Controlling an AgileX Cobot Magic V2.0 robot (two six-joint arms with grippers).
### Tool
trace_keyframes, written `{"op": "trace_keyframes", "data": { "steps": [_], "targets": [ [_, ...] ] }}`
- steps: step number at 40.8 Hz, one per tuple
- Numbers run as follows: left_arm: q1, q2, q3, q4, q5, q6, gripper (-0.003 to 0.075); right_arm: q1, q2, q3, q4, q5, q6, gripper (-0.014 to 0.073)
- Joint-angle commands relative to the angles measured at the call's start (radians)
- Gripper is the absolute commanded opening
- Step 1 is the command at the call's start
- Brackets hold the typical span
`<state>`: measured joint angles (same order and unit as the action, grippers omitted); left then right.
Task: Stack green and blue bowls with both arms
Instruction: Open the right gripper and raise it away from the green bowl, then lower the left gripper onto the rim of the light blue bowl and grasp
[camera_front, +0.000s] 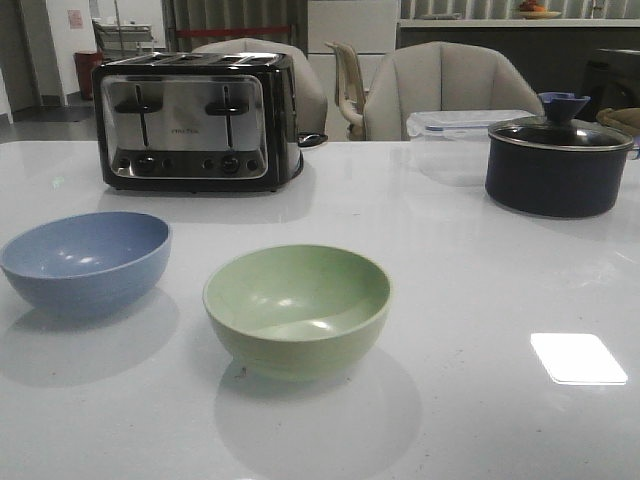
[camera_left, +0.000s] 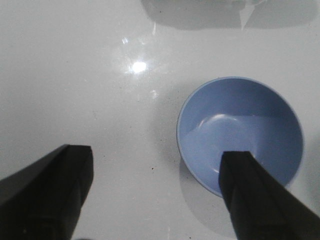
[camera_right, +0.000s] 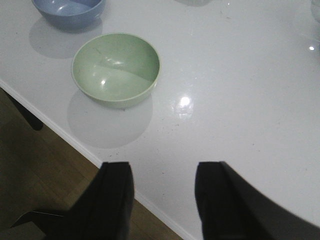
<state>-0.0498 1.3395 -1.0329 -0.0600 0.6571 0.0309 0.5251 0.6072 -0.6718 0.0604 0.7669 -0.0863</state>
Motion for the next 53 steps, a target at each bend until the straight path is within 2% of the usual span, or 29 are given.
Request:
{"op": "trace_keyframes", "data": {
  "steps": [1,10,21,24,32,40,49,53],
  "targets": [
    [0.002,0.087,-0.083,-0.042,-0.043,0.001,0.0573,0.001,-0.002,-0.027,0.004,-0.068,-0.008,0.0420],
    [-0.033,0.321,-0.166,-0.058,-0.043,0.002,0.0573,0.001,-0.002,-0.027,0.004,-0.068,-0.008,0.0420],
    [-0.078,0.462,-0.190,-0.060,-0.106,0.002,0.0564,0.001,-0.002,-0.027,0.004,-0.068,-0.008,0.0420],
    [-0.078,0.479,-0.190,-0.062,-0.106,0.002,0.0527,0.001,-0.002,-0.027,0.004,-0.068,-0.008,0.0420],
    [-0.078,0.486,-0.190,-0.054,-0.101,0.002,0.0356,0.001,-0.002,-0.027,0.004,-0.068,-0.008,0.0420],
    [-0.078,0.482,-0.190,-0.054,-0.077,0.004,0.0220,0.001,-0.002,-0.027,0.004,-0.068,-0.008,0.0420],
    [-0.078,0.458,-0.190,-0.036,-0.048,0.004,0.0113,0.001,-0.002,-0.027,0.004,-0.068,-0.008,0.0420],
    [-0.078,0.427,-0.190,-0.031,-0.033,0.006,0.0100,0.001,-0.002,-0.027,0.004,-0.068,-0.008,0.0420]
  ]
}}
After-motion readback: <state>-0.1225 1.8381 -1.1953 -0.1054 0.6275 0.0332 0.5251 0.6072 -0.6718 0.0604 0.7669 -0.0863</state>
